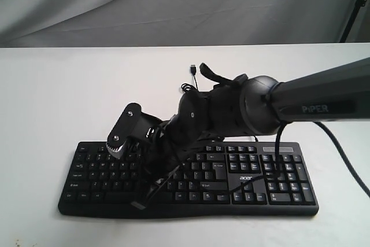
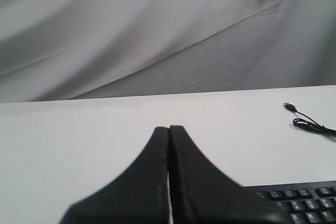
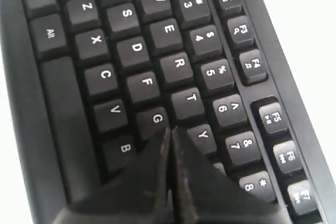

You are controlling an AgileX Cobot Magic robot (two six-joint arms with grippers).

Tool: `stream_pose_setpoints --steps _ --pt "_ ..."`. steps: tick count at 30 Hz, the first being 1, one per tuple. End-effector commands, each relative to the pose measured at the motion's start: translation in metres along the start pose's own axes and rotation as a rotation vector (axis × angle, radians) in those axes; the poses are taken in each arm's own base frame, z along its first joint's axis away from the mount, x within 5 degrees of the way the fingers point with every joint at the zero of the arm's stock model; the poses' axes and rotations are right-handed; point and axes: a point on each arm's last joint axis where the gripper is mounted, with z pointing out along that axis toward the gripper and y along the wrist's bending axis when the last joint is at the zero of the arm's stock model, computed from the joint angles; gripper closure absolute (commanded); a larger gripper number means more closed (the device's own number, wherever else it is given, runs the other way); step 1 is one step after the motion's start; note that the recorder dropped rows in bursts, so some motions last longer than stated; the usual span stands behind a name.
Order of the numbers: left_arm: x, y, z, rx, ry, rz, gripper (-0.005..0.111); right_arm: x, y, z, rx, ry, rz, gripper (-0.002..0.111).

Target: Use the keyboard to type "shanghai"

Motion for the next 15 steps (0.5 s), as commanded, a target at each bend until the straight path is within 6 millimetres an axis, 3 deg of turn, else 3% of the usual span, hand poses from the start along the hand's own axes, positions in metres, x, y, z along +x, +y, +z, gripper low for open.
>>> stream_pose_setpoints --steps 1,7,15 --pt "0.0 0.0 0.0 0.007 -0.007 -0.002 0.107 -0.022 -0.002 -0.009 -0.018 -0.038 -0.023 0.108" --pt "0.0 0.0 0.0 0.007 -0.007 -0.002 0.107 -0.055 0.006 -0.007 -0.021 -0.098 -0.087 0.108" --pt "0.0 0.0 0.0 0.007 -0.007 -0.002 0.107 -0.079 0.011 0.031 -0.111 -0.068 -0.13 0.108"
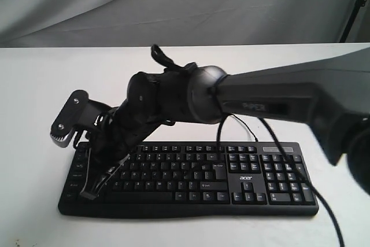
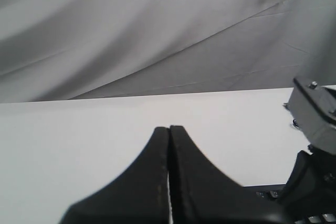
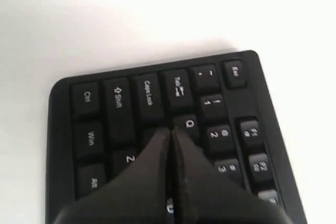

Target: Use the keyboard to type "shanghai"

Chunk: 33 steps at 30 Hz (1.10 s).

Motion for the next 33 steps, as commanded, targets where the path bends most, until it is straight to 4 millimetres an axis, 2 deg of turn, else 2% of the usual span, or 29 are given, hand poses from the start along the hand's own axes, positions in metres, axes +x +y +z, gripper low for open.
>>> stream_pose_setpoints --steps 1,9,25,27,33 --pt "0.0 0.0 0.0 0.007 -0.007 -0.002 0.107 -0.009 -0.002 0.013 -0.052 0.02 -0.022 0.108" --pt "0.0 0.0 0.0 0.007 -0.007 -0.002 0.107 -0.011 -0.002 0.016 -0.064 0.025 -0.028 0.108" --pt "0.0 0.0 0.0 0.007 -0.007 -0.002 0.107 -0.002 -0.002 0.029 -0.08 0.058 -0.023 0.108" --pt "0.0 0.0 0.0 0.007 -0.007 -0.002 0.107 -0.005 -0.002 0.023 -0.076 0.055 -0.036 0.108" --pt "0.0 0.0 0.0 0.007 -0.007 -0.002 0.107 -0.015 -0.004 -0.014 -0.023 0.07 -0.068 0.108"
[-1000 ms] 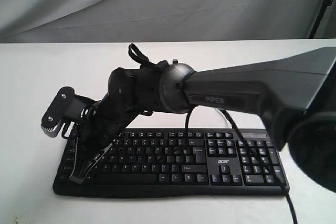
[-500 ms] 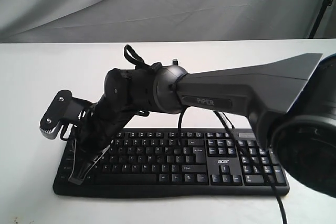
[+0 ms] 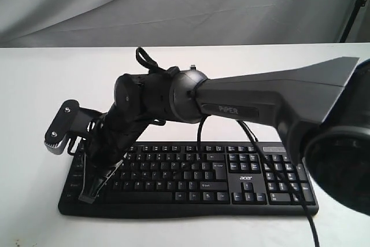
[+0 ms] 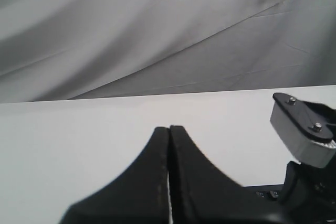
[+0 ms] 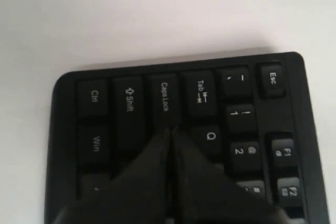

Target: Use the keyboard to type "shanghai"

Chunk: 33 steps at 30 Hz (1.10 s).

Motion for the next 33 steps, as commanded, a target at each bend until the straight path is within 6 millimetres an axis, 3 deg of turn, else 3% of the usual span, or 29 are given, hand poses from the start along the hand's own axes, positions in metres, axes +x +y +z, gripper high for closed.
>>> stream_pose_setpoints --steps 1,2,5,8,14,20,33 --pt "0.0 0.0 0.0 0.007 -0.007 -0.002 0.107 0.004 0.001 -0.041 0.06 0.008 0.002 0.108" --pt "0.0 0.0 0.0 0.007 -0.007 -0.002 0.107 0.008 0.0 -0.048 0.074 -0.002 0.018 0.108" --pt "0.0 0.0 0.0 0.007 -0.007 -0.002 0.107 0.055 0.009 -0.064 0.128 -0.004 0.126 0.108" --pt "0.0 0.0 0.0 0.007 -0.007 -0.002 0.107 0.076 0.018 -0.07 0.145 -0.014 0.154 0.108" --pt "0.0 0.0 0.0 0.007 -0.007 -0.002 0.107 0.075 0.021 -0.07 0.129 -0.055 0.131 0.108" --pt "0.0 0.0 0.0 0.007 -0.007 -0.002 0.107 0.082 0.02 -0.054 0.121 -0.034 0.147 0.108" --pt "0.0 0.0 0.0 0.007 -0.007 -0.002 0.107 0.086 0.02 -0.046 0.109 -0.018 0.155 0.108"
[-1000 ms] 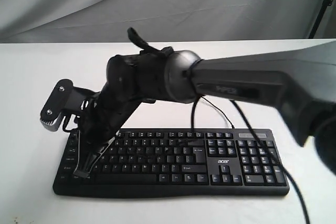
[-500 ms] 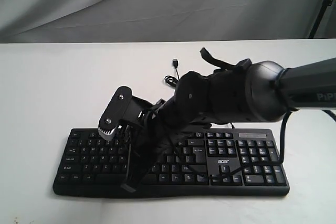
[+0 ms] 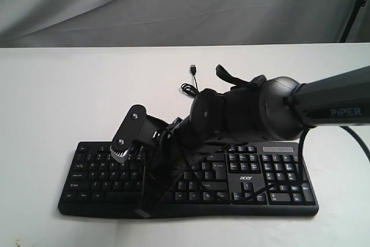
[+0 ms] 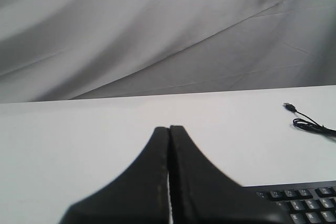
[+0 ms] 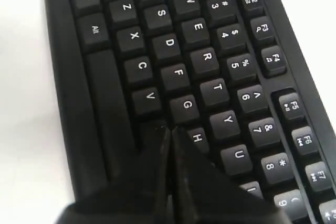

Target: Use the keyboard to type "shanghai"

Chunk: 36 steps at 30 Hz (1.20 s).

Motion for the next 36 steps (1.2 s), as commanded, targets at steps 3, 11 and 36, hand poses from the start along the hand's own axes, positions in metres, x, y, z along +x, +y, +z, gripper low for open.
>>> stream_pose_setpoints --steps 3,11,36 --pt "0.0 0.0 0.0 0.007 -0.007 -0.002 0.107 0.006 -0.002 0.009 -0.004 0.019 0.014 0.108" --pt "0.0 0.0 0.0 0.007 -0.007 -0.002 0.107 0.004 -0.002 0.009 -0.003 0.012 0.019 0.108" --pt "0.0 0.0 0.0 0.007 -0.007 -0.002 0.107 -0.029 -0.015 0.015 -0.03 -0.034 -0.032 0.108"
